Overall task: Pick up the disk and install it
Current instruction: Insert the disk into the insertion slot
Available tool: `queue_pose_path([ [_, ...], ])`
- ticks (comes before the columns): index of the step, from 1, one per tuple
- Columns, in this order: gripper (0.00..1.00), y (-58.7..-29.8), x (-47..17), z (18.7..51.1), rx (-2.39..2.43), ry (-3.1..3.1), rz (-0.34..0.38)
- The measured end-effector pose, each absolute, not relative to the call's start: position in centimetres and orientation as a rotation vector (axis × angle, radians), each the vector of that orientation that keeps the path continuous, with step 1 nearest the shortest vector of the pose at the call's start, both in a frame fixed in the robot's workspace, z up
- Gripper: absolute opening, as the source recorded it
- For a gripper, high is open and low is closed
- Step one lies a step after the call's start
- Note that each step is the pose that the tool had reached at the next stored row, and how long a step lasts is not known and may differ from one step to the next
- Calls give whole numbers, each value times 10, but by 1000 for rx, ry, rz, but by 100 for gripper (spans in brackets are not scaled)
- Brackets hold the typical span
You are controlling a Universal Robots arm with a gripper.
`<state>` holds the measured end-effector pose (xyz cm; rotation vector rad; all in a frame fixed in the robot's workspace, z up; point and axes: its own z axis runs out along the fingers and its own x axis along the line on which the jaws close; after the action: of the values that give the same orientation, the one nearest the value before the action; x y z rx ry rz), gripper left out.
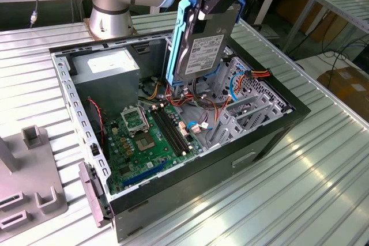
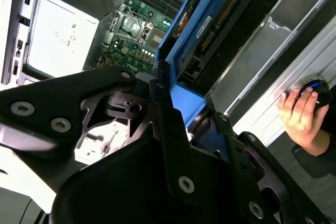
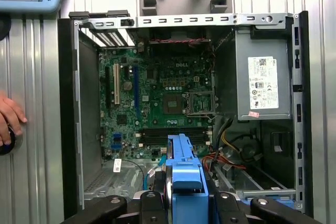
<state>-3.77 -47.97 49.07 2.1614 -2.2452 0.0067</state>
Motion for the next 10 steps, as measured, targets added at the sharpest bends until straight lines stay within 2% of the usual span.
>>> queue_pose_path([
  [10, 37, -486, -33, 491, 2161, -2245, 7],
])
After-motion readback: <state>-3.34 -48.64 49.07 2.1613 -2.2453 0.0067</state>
